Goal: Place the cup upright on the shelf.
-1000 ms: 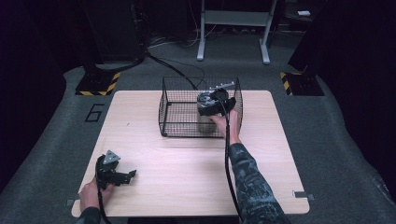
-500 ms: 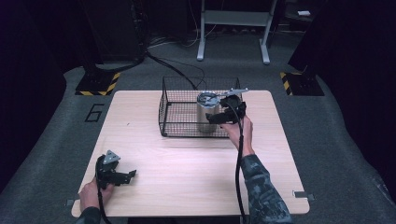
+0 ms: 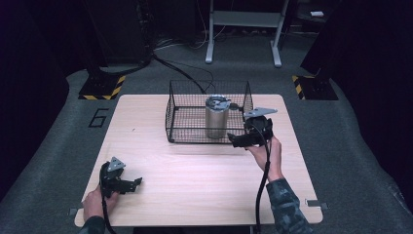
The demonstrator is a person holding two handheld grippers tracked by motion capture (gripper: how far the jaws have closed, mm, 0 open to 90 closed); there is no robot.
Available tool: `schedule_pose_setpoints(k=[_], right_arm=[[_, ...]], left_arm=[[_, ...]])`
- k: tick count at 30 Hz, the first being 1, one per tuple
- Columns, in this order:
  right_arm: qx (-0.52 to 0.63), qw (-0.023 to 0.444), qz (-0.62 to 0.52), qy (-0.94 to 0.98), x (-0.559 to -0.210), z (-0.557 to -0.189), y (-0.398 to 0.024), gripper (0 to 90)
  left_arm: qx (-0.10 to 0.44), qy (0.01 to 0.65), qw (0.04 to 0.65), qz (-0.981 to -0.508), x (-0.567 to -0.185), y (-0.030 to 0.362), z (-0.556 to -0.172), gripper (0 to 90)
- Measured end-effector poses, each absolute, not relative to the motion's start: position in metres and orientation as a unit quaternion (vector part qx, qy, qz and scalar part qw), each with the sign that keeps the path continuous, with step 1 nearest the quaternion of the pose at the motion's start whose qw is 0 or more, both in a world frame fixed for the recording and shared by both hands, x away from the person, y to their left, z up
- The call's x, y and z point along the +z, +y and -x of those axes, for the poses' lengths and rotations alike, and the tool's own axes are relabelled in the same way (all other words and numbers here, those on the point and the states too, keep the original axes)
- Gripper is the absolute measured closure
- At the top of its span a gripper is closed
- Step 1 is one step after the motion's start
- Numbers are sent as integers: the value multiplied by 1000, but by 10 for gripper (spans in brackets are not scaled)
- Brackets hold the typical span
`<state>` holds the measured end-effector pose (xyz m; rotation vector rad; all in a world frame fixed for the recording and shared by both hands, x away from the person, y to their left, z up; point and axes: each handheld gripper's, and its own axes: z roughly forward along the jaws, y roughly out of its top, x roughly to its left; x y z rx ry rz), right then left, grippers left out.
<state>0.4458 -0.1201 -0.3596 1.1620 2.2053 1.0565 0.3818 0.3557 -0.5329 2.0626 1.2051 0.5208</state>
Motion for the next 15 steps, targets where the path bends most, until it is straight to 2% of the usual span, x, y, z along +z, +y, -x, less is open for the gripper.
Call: schedule_pose_setpoints(k=[9, 15], right_arm=[[368, 227, -441, 787, -381, -419, -152, 0], [354, 223, -474, 774, -413, -402, -179, 0]], left_arm=[[200, 463, 341, -793, -533, 356, -382, 0], [200, 463, 341, -793, -533, 356, -382, 0]])
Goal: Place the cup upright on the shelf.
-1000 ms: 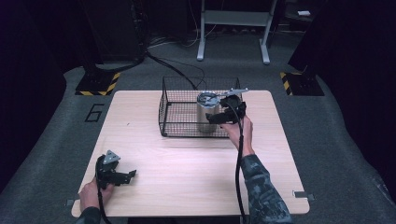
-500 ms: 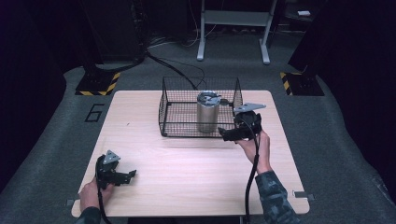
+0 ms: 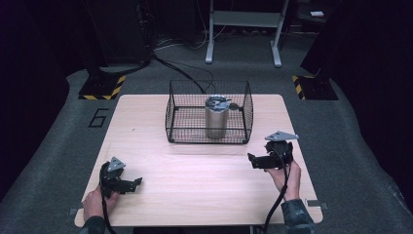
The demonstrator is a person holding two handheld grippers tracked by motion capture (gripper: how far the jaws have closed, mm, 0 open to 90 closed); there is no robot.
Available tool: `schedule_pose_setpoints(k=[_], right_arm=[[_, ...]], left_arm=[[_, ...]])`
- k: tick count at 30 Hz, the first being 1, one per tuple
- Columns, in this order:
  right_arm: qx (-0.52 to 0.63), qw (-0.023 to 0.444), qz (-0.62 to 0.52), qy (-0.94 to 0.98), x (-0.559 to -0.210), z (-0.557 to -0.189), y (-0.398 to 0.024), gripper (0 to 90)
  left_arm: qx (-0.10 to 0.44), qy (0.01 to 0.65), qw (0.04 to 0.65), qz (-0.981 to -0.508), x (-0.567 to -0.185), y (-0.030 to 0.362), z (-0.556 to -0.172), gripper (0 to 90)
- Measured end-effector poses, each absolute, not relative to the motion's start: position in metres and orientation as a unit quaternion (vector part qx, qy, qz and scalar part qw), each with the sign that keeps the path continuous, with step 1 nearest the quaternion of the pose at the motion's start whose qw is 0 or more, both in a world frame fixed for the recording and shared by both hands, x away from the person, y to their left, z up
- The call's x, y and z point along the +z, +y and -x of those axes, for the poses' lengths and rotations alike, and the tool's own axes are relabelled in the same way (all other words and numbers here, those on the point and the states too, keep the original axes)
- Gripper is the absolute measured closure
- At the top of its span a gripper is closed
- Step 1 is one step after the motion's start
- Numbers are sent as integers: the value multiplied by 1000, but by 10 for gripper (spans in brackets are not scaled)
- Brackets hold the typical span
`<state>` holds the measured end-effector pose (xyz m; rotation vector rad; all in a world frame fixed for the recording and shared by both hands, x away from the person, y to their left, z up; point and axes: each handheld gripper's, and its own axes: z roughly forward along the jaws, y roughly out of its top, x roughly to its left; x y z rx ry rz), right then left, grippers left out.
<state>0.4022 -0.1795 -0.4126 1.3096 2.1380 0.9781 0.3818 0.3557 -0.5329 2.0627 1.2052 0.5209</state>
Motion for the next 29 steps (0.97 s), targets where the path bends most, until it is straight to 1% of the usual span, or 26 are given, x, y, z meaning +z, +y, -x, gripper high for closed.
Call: schedule_pose_setpoints(k=[4, 5, 6, 9, 14, 16, 17, 19, 22, 24, 27, 29], right_arm=[[345, 212, -496, 768, -434, -393, -196, 0], [345, 212, -496, 768, -434, -393, -196, 0], [338, 204, -513, 762, -447, -387, -204, 0], [326, 199, -527, 759, -464, -381, -216, 0], [319, 195, -567, 734, -493, -371, -239, 0], [316, 197, -572, 730, -497, -370, -242, 0], [307, 199, -582, 726, -508, -369, -251, 0], [303, 196, -593, 720, -514, -368, -256, 0], [298, 208, -597, 715, -523, -367, -263, 0], [299, 225, -591, 715, -526, -366, -264, 0], [295, 237, -585, 718, -528, -367, -263, 0], [297, 238, -587, 714, -529, -368, -263, 0]], left_arm=[[200, 463, 341, -793, -533, 356, -382, 0], [200, 463, 341, -793, -533, 356, -382, 0], [200, 463, 341, -793, -533, 356, -382, 0], [200, 463, 341, -793, -533, 356, -382, 0], [200, 463, 341, -793, -533, 356, -382, 0], [200, 463, 341, -793, -533, 356, -382, 0], [200, 463, 341, -793, -533, 356, -382, 0], [200, 463, 341, -793, -533, 356, -382, 0], [200, 463, 341, -793, -533, 356, -382, 0], [200, 463, 341, -793, -533, 356, -382, 0], [200, 463, 341, -793, -533, 356, -382, 0], [200, 463, 341, -793, -533, 356, -382, 0]])
